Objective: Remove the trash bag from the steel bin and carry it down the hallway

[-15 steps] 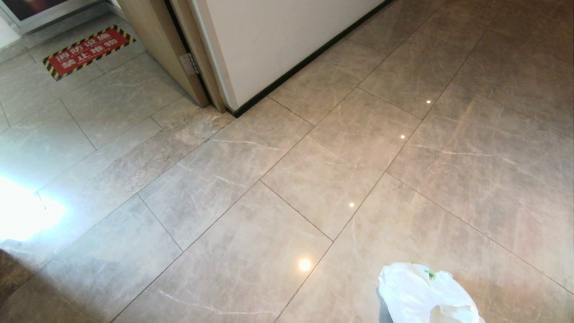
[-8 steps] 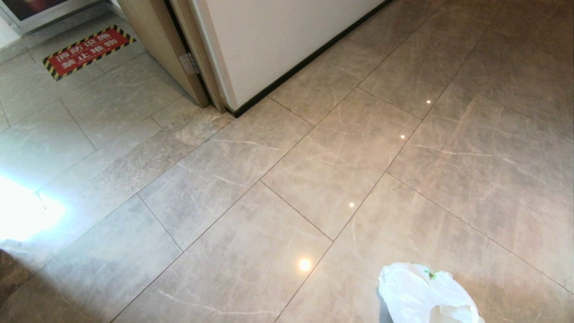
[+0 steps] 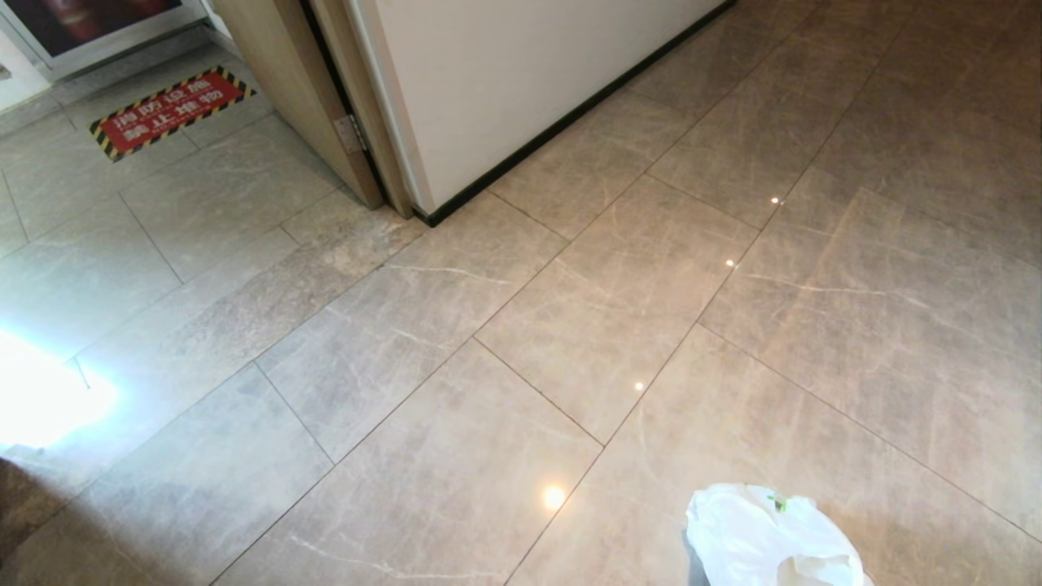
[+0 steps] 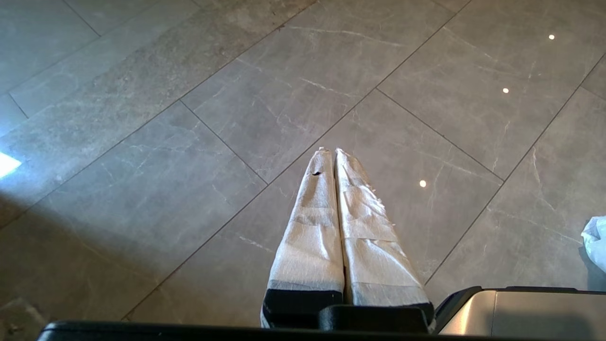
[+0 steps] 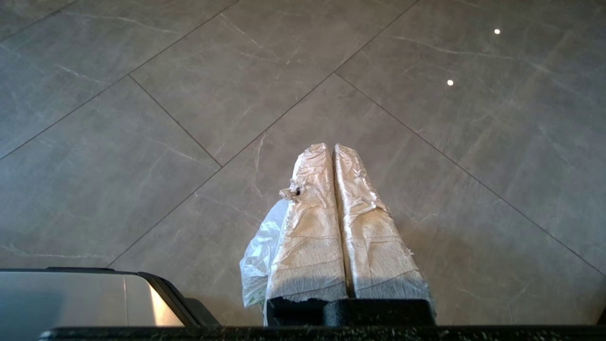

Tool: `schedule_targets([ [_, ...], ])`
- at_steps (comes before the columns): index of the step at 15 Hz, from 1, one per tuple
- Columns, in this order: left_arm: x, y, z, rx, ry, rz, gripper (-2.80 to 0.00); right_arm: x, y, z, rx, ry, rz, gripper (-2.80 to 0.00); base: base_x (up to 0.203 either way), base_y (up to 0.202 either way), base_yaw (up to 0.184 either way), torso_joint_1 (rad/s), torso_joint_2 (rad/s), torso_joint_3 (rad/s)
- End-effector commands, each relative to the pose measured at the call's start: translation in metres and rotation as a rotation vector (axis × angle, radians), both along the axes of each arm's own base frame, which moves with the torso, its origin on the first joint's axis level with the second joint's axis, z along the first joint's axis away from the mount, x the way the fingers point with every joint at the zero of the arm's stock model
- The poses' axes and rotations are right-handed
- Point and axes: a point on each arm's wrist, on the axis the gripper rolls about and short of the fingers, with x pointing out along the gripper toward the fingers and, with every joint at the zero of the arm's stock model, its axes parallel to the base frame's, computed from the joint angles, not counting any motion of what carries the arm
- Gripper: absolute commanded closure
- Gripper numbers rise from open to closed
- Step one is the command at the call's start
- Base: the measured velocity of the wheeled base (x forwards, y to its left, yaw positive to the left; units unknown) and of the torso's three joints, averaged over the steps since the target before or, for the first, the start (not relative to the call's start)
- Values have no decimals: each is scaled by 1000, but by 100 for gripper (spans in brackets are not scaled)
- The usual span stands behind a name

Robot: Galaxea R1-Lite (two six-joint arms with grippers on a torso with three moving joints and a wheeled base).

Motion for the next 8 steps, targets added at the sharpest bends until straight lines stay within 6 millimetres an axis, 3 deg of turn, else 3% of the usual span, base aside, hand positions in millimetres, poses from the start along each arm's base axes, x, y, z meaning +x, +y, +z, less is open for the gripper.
schedule_targets([
  [1, 0, 0, 0, -3, 0, 0, 0, 0, 0, 0, -3, 5, 1, 0, 0, 0, 0, 2, 10, 190],
  [8, 0, 0, 0, -6, 0, 0, 0, 0, 0, 0, 0, 5, 1, 0, 0, 0, 0, 1, 3, 201],
])
